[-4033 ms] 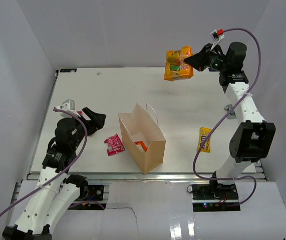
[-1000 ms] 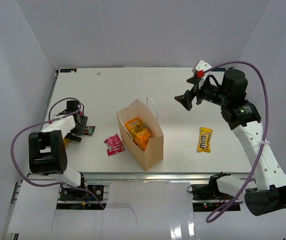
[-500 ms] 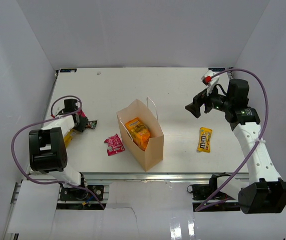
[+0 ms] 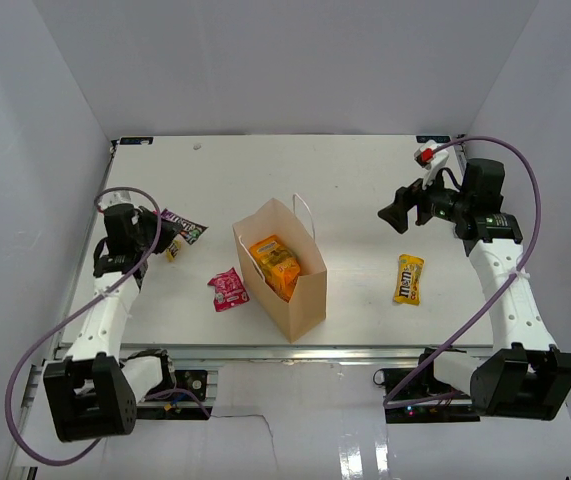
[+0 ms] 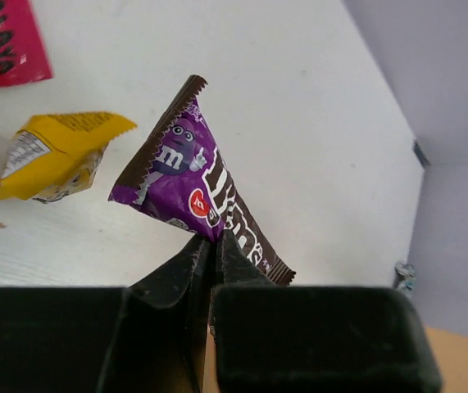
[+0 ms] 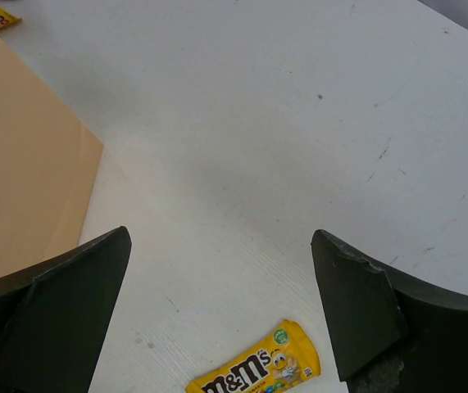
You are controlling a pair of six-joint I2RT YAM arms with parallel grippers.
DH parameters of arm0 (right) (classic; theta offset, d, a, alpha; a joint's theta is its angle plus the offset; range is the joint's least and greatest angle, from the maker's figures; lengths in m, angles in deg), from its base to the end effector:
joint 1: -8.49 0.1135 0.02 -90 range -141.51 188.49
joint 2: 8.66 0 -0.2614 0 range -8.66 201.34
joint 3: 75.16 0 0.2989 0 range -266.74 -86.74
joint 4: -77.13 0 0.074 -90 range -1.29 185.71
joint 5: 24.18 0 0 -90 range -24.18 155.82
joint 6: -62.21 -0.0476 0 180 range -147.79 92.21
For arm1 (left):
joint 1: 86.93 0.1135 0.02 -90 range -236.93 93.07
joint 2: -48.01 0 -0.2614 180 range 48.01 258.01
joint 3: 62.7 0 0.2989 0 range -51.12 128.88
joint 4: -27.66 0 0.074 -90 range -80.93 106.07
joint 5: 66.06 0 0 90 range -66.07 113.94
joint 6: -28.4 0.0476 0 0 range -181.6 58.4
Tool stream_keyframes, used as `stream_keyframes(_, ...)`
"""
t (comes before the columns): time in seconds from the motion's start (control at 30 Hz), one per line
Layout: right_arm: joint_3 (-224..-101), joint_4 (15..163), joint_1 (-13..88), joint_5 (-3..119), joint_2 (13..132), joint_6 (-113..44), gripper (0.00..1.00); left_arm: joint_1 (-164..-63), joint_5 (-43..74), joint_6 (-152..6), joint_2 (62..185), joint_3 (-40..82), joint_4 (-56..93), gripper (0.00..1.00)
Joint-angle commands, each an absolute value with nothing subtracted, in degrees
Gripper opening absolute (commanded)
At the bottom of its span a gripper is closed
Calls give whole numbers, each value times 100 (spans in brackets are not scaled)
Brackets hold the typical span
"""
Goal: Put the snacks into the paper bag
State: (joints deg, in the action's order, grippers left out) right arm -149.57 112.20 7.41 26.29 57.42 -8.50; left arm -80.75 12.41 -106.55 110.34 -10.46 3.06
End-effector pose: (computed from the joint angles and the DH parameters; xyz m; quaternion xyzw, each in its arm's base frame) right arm 0.3091 0.0245 0.3459 -0.3019 0.7631 0.1961 0.5367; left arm 0.2914 0.0220 0.2240 -0.3382 0.8151 -0.2372 0.4061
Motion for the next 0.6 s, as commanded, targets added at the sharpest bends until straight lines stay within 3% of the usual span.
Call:
stream_keyframes(0.0, -14914, 11042, 647, 2425, 5769, -1003, 96, -8069, 497, -10344, 10419, -1017, 737, 9)
stream_keyframes(0.57, -14712, 11024, 542, 2407, 5717, -1021, 96, -8104, -2139, -10923, 9582, 143, 1816, 6)
